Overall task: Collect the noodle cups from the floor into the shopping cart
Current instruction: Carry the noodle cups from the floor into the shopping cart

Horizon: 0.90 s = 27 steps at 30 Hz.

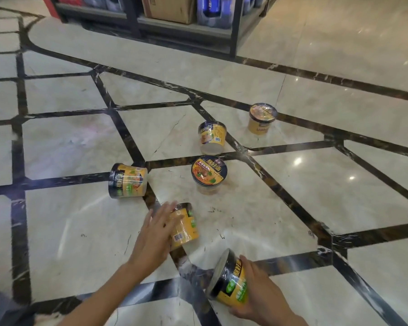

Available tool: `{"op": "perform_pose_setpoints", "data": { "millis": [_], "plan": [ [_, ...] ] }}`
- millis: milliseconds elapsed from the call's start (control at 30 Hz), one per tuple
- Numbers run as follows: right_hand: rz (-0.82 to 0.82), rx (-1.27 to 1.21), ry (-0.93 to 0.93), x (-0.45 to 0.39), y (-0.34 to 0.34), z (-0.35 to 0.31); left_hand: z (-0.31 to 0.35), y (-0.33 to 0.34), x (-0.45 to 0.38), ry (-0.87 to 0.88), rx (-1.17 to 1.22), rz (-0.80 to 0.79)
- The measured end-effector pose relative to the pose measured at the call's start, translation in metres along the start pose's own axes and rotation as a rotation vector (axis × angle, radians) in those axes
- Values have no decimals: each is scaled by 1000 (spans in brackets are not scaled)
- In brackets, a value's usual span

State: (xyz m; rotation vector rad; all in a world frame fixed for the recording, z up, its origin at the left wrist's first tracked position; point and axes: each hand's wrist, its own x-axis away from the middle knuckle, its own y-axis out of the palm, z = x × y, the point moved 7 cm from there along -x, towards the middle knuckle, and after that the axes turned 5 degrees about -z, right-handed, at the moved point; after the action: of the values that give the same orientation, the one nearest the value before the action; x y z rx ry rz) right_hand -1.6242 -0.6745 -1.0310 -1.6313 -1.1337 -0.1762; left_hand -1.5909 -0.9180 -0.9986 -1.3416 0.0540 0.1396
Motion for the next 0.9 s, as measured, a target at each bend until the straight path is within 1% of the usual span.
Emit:
{"op": "perform_pose_setpoints", "data": {
  "millis": [33,100,133,167,200,233,300,367,467,567,633,767,900],
  "plan": [
    [5,-5,0,-1,1,0,-13,6,6,-267,191,46],
    [11,-10,7,-2,3,0,-26,32,17,-804,673,41],
    [17,-7,11,-2,4,1,-23,45,18,-1021,869,23],
    [16,1,21,-2,5,2,-18,55,17,-1180,994,4],
    [13,6,30,-3,5,3,-13,62,12,-1264,1049,-15],
    [7,7,41,-4,6,3,-11,67,7,-1302,1050,-22],
    [11,-24,61,-7,7,5,-11,71,1,-1306,989,-11],
    [31,-99,81,-5,3,4,-16,65,2,-1306,980,-4],
    [29,-177,139,17,-23,-8,-24,18,14,-1227,1015,45],
    [46,-258,189,49,-72,-40,-27,-66,33,-1181,1021,40],
    [63,-292,177,69,-111,-73,-27,-129,44,-1168,1029,56],
    [107,-361,115,116,-202,-160,-23,-261,71,-1179,1065,157],
    [130,-345,-48,179,-291,-268,-14,-400,106,-1221,1061,270]
  ]
}}
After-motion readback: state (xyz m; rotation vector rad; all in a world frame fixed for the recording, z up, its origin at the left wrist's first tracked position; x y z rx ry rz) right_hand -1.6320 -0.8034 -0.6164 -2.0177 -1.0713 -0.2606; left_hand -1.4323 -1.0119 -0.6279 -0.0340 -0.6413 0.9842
